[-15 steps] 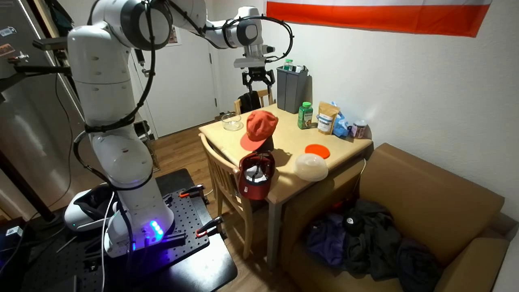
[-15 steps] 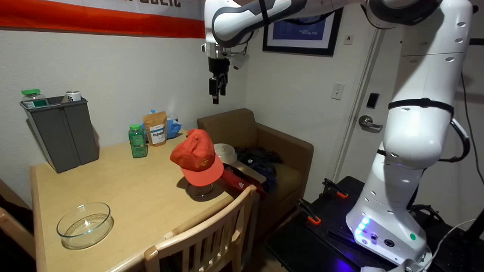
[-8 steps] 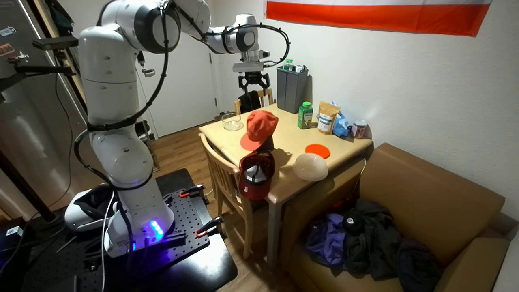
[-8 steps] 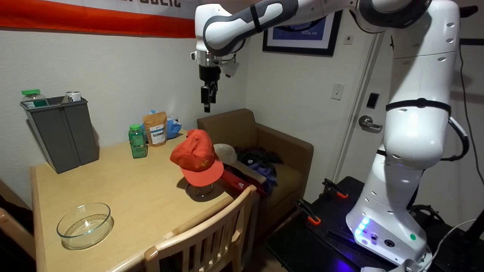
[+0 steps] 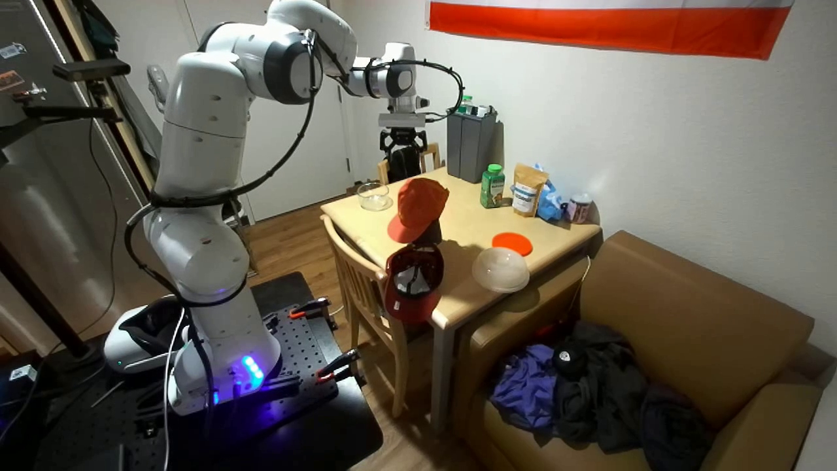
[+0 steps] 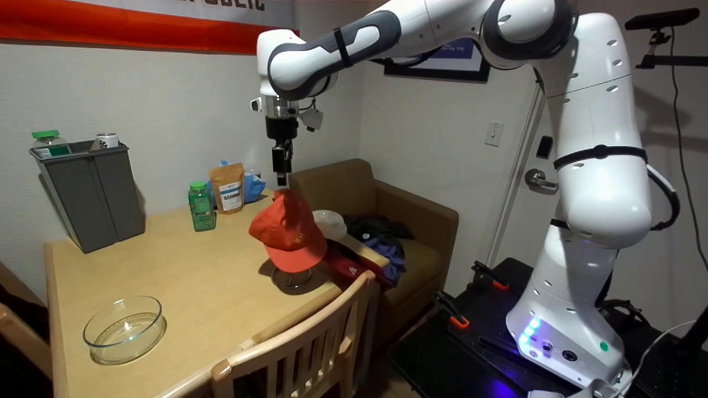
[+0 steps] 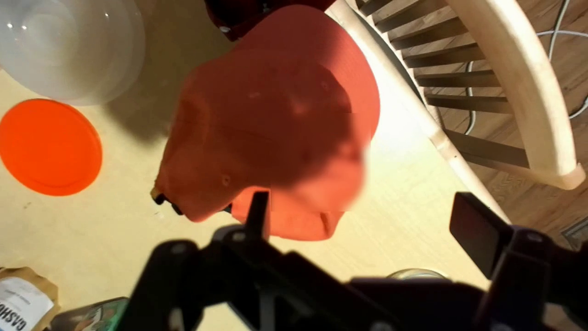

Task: Put the orange cap on the table

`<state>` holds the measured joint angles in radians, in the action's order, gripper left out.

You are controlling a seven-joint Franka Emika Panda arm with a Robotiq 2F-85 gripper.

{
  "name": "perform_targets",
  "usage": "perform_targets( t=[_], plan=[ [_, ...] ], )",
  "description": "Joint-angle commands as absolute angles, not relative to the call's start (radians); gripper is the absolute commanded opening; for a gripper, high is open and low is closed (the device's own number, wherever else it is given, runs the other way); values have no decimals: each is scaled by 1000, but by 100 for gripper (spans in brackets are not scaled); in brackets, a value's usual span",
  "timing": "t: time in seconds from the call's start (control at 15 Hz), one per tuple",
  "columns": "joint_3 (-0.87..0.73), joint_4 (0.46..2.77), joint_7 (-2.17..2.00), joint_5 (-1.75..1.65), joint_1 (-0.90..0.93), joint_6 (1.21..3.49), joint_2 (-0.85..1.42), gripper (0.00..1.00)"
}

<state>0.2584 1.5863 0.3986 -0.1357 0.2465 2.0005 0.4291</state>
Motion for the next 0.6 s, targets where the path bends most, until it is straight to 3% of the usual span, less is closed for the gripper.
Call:
perform_targets(
  t=[0.0, 0.53],
  plan=[
    [265, 1462, 458, -115, 251, 1910, 522, 100],
    [256, 1234, 530, -168, 302, 1717, 696, 100]
  ],
)
